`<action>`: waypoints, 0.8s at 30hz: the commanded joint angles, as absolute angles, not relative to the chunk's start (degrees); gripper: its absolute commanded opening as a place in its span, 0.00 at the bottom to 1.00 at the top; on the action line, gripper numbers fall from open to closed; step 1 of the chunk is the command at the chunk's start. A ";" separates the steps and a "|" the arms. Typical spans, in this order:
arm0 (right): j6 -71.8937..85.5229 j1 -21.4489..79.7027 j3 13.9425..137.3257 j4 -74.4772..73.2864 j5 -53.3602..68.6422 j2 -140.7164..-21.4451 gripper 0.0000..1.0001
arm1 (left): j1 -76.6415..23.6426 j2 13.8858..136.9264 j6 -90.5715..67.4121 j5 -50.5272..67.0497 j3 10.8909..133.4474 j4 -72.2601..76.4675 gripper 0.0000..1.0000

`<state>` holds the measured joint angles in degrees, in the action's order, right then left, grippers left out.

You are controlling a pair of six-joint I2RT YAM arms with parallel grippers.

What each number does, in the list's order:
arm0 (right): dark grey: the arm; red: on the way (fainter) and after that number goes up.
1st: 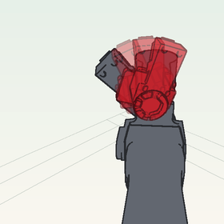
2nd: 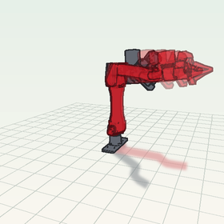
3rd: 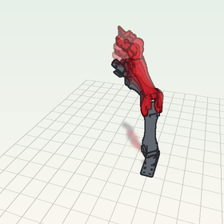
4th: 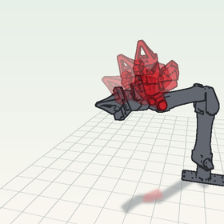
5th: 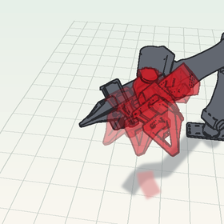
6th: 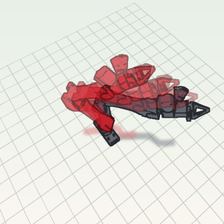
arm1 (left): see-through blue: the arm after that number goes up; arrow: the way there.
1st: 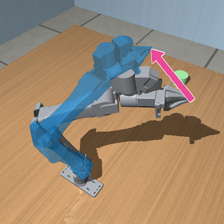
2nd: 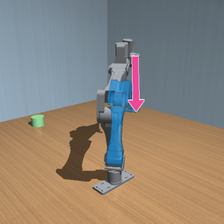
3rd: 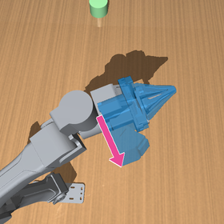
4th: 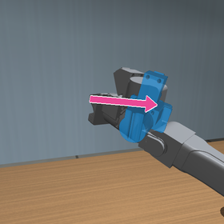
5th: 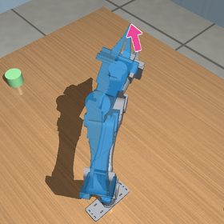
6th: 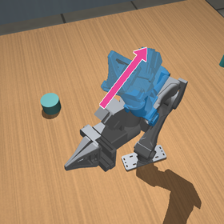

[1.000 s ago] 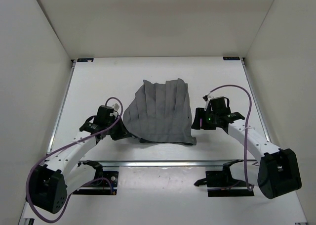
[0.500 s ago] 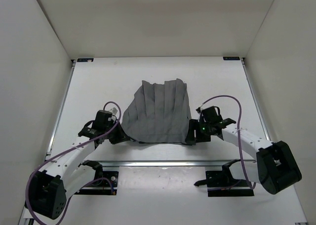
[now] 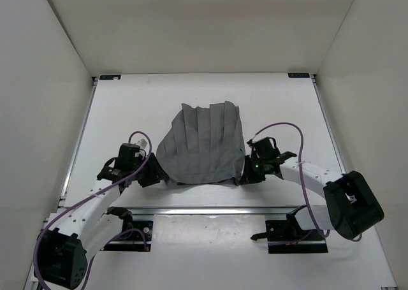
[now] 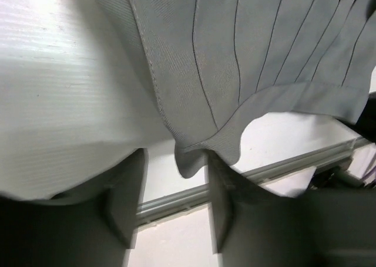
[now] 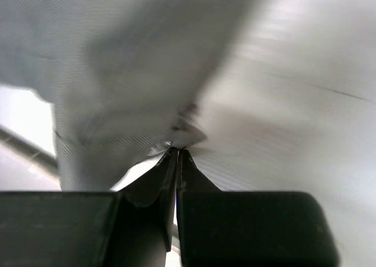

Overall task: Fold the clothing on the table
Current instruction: Flatten the skirt out

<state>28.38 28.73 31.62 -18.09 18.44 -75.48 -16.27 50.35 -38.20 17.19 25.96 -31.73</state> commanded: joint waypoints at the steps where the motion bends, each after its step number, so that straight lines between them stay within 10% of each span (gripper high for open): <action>1: 24.71 23.92 33.39 -24.25 13.18 -71.03 0.00 | -15.91 48.78 -38.49 18.37 26.80 -32.78 0.61; 13: 22.32 21.01 33.40 -26.37 14.85 -67.94 0.02 | -19.51 48.43 -43.67 18.37 21.89 -27.70 0.78; 17: 24.51 20.48 30.43 -23.40 16.17 -65.58 0.41 | -20.48 48.77 -47.19 18.11 21.53 -23.30 0.76; 24: 27.51 19.16 25.14 -16.88 19.95 -64.86 0.48 | -19.69 49.84 -48.60 16.35 21.80 -20.83 0.00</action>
